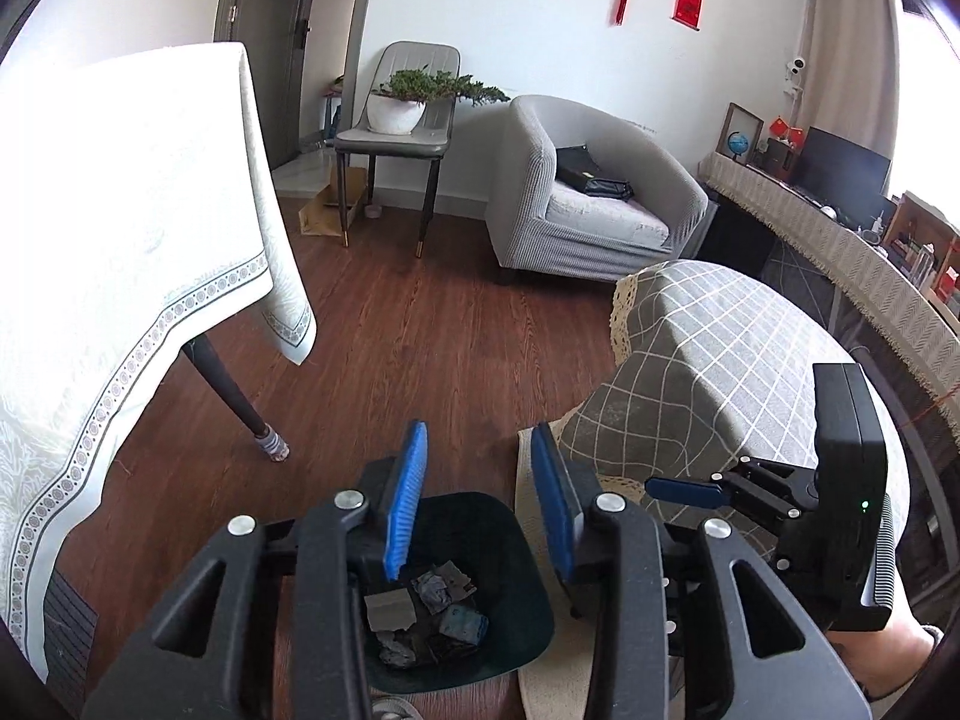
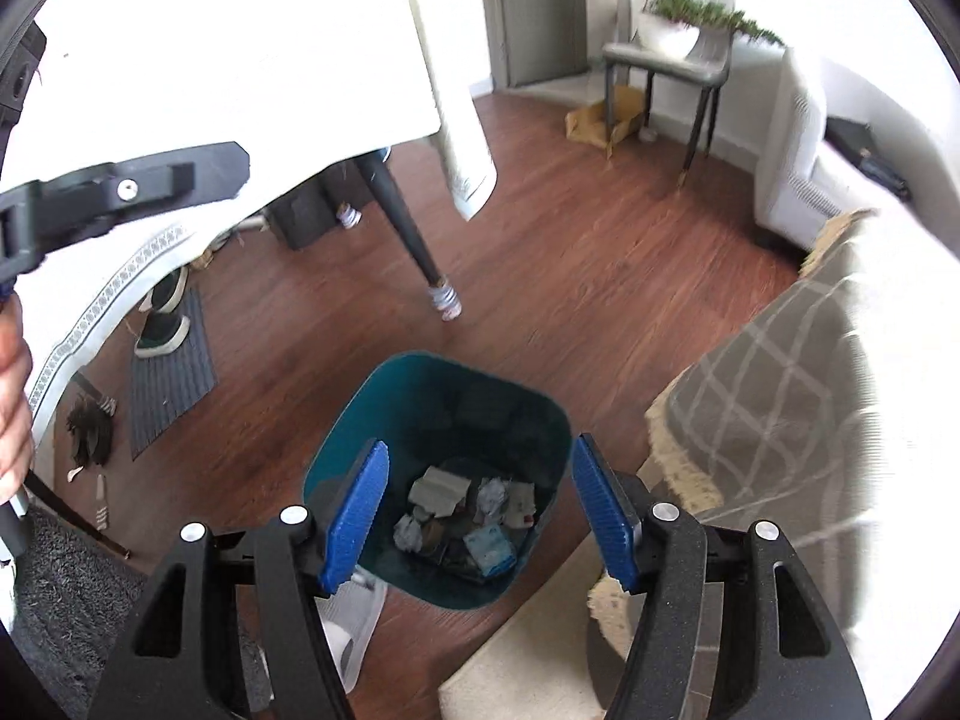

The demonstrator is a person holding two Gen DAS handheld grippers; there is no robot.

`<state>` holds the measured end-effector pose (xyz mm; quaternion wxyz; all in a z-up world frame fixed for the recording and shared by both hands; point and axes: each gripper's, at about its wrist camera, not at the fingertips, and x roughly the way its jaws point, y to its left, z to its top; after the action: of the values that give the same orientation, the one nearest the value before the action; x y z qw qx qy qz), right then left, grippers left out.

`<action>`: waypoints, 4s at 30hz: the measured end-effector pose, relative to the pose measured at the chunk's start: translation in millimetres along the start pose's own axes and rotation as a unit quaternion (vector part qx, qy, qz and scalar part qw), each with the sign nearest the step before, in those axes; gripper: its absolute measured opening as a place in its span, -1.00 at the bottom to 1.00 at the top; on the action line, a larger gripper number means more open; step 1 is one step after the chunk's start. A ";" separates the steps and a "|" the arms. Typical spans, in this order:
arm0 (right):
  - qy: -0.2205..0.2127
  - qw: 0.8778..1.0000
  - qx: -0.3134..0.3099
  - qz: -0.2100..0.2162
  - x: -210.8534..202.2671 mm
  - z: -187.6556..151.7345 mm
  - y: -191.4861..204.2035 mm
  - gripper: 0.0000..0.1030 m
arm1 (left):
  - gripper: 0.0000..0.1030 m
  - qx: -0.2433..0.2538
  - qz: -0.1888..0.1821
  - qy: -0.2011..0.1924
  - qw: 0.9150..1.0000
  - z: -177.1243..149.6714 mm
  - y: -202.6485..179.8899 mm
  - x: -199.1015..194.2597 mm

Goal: Collect trash

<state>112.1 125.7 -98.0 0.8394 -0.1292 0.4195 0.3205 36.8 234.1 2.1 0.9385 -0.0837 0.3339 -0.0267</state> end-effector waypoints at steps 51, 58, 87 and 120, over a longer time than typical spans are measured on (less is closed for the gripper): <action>-0.173 0.949 0.114 -0.237 -256.3 -176.2 -88.4 0.93 | 0.91 0.079 0.088 -0.073 0.990 -79.3 -108.5 -79.0; -0.170 0.952 0.106 -0.233 -255.2 -175.3 -84.2 0.93 | 0.91 0.075 0.089 -0.069 0.991 -79.9 -107.6 -77.3; -0.171 0.952 0.111 -0.229 -258.9 -176.3 -85.4 0.93 | 0.91 0.076 0.092 -0.063 0.991 -80.0 -105.5 -71.4; -0.163 0.954 0.107 -0.226 -254.7 -175.7 -84.7 0.93 | 0.91 0.077 0.092 -0.060 0.991 -81.5 -106.5 -69.5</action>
<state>-55.0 -133.6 -9.9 0.9557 -0.0758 0.2688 0.0927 -68.0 125.2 1.8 0.9591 0.0182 0.2798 0.0396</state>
